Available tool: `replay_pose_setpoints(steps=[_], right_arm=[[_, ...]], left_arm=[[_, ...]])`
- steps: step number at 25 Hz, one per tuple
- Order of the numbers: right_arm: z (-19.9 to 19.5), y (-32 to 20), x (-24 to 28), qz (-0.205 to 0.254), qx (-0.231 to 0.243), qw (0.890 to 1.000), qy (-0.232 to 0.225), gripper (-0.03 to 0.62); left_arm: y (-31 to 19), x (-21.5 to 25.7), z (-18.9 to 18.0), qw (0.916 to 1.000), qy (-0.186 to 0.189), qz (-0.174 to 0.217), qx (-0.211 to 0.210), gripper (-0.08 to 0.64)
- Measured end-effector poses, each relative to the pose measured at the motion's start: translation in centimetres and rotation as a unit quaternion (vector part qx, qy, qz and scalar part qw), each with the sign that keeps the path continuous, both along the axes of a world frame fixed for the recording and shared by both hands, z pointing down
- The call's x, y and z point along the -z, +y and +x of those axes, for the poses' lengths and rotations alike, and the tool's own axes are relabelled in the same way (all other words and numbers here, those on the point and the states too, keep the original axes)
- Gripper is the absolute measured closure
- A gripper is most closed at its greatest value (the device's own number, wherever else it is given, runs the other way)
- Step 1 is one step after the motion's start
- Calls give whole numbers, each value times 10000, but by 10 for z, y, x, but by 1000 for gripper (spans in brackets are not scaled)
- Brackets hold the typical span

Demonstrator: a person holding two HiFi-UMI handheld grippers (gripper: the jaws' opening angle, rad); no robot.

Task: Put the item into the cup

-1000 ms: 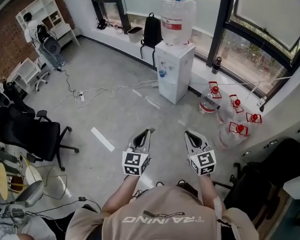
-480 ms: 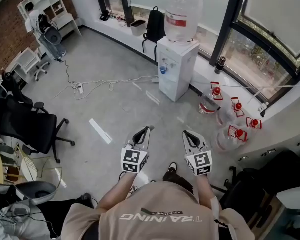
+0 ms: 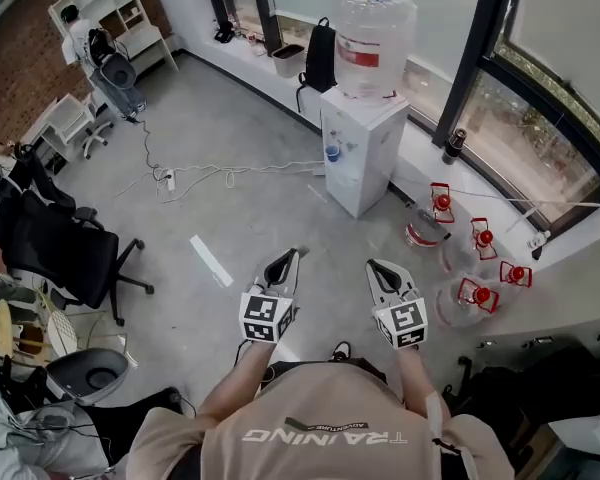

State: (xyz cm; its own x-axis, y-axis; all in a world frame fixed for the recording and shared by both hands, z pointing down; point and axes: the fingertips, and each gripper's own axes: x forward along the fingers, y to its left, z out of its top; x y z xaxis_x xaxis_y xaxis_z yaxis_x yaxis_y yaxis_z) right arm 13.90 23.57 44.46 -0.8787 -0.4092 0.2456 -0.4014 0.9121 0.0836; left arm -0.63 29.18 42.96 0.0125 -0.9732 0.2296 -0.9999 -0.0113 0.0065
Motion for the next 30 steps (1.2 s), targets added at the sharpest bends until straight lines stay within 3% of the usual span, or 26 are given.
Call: replay_pose_setpoints(steps=[6, 13, 22, 30], right_arm=[[-1, -38, -15, -152, 110, 9998, -35, 581], [-31, -64, -17, -199, 277, 9994, 86, 581], [-79, -119, -4, -17, 16, 9998, 190, 581], [-125, -173, 2, -9, -381, 9993, 0, 581]], left_arm=[[-31, -12, 0, 9998, 87, -133, 133, 552], [-59, -11, -24, 9993, 252, -203, 163, 552], [-124, -12, -80, 9994, 296, -53, -140, 554], [-177, -13, -142, 9985, 163, -38, -522, 554]])
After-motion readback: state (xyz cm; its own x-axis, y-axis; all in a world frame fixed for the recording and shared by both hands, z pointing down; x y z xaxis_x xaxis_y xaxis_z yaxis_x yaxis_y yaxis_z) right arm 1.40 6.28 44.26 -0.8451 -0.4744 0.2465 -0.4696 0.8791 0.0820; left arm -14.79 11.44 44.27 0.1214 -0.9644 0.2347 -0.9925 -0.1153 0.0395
